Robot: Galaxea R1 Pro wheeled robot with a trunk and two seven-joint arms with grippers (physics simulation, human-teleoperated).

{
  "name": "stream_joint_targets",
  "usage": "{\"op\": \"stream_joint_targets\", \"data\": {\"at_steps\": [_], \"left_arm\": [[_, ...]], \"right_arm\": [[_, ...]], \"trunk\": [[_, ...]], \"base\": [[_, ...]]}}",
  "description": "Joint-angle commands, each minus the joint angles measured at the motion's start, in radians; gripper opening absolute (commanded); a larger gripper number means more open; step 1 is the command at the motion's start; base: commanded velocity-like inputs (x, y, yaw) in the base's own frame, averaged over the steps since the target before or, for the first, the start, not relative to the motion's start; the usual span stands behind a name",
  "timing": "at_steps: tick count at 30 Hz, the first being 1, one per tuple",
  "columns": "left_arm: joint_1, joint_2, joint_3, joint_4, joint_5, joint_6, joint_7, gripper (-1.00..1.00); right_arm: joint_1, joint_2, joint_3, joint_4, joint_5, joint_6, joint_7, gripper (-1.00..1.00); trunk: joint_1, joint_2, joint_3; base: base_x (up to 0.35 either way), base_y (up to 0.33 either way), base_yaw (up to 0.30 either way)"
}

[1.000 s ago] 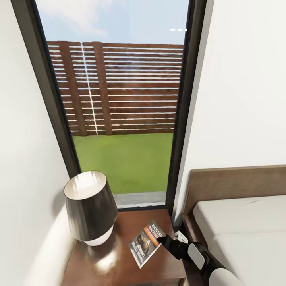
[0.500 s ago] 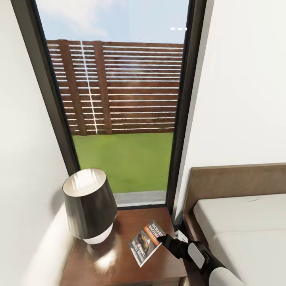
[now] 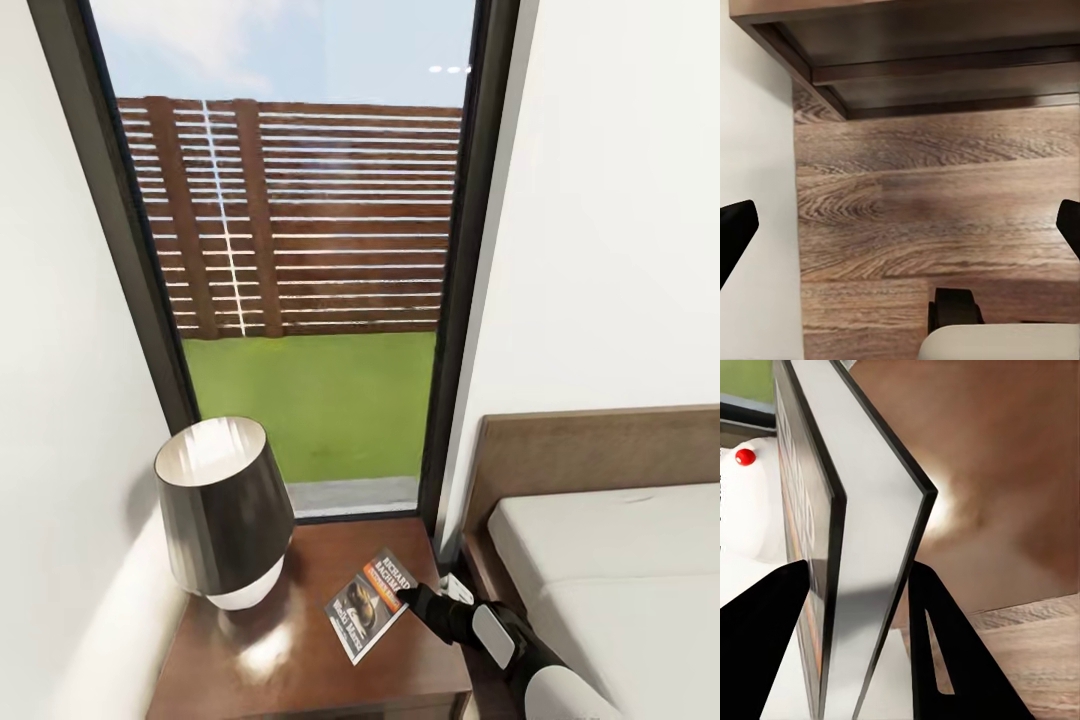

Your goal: In the bedroom, move the book from the bed onto either nightstand, and place the two sandals side by side next to the bed.

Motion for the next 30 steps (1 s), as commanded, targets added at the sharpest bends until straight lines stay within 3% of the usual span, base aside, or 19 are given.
{"op": "stream_joint_targets", "data": {"at_steps": [1,8,17,30], "left_arm": [[0.0,0.0,-0.007,0.0,0.01,-0.002,-0.003,1.0],[0.0,0.0,-0.007,0.0,0.01,-0.003,-0.003,1.0],[0.0,0.001,-0.007,0.0,0.01,-0.003,-0.003,1.0],[0.0,0.001,-0.007,0.0,0.01,-0.003,-0.003,1.0]], "right_arm": [[-0.001,0.001,-0.007,-0.001,-0.003,0.008,0.0,-1.0],[-0.007,0.0,-0.007,-0.001,-0.002,0.008,-0.006,-1.0],[-0.011,-0.001,-0.009,0.0,-0.005,0.007,-0.068,-1.0],[-0.012,-0.002,-0.009,-0.002,-0.006,0.007,-0.08,-1.0]], "trunk": [[0.004,-0.008,-0.004],[0.031,-0.057,-0.026],[0.065,-0.12,-0.054],[0.115,-0.211,-0.095]], "base": [[0.0,0.0,0.0],[0.0,0.0,0.0],[0.0,0.0,0.0],[0.0,0.0,0.0]]}}
